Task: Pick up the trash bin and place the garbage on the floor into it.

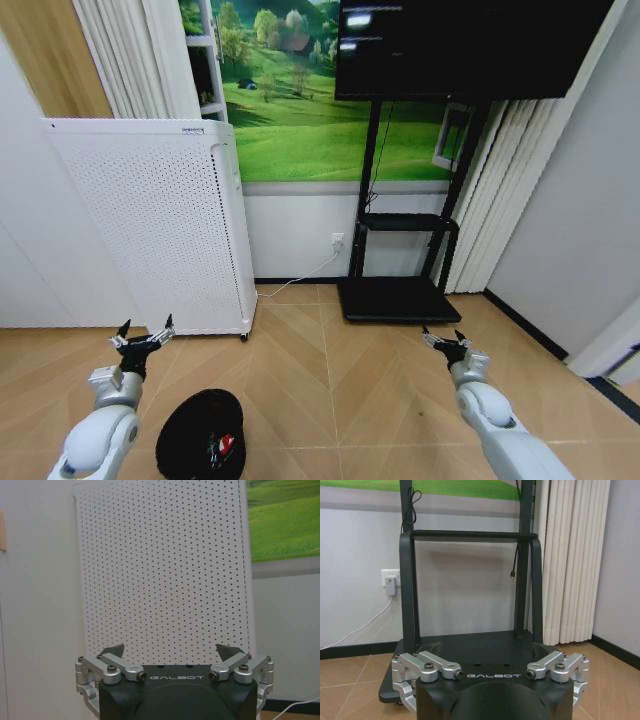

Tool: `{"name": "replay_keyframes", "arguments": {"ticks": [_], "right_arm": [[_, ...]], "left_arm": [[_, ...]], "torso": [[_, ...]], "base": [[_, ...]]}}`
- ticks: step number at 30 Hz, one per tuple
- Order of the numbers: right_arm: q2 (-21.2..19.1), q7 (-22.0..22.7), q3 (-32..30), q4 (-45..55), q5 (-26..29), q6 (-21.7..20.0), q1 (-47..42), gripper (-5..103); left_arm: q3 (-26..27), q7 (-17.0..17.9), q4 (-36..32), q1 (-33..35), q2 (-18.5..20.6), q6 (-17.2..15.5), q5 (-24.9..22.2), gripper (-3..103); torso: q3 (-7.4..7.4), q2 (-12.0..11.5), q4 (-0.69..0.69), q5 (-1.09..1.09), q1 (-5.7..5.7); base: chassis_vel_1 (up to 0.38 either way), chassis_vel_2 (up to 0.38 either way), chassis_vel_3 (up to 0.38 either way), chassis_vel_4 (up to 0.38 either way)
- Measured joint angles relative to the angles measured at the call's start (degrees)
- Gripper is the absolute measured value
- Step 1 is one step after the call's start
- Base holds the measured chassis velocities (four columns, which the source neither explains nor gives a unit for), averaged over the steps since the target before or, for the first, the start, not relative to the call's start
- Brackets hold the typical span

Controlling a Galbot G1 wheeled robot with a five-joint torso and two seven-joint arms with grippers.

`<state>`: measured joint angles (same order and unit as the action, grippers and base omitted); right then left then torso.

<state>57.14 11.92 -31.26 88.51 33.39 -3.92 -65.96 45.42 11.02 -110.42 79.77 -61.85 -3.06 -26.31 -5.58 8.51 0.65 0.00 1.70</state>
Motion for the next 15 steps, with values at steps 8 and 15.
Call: {"name": "replay_keyframes", "arguments": {"ticks": [8, 15], "right_arm": [[0.0, 0.0, 0.0, 0.0, 0.0, 0.0, 0.0, 100], [0.0, 0.0, 0.0, 0.0, 0.0, 0.0, 0.0, 100]], "left_arm": [[0.0, 0.0, 0.0, 0.0, 0.0, 0.0, 0.0, 100], [0.0, 0.0, 0.0, 0.0, 0.0, 0.0, 0.0, 100]], "torso": [[-1.2, 1.6, 0.0, 0.0, 0.39], [-2.75, 3.5, 0.0, 0.0, 0.81]], "base": [[0.0, 0.0, 0.0, 0.0], [0.0, 0.0, 0.0, 0.0]]}}
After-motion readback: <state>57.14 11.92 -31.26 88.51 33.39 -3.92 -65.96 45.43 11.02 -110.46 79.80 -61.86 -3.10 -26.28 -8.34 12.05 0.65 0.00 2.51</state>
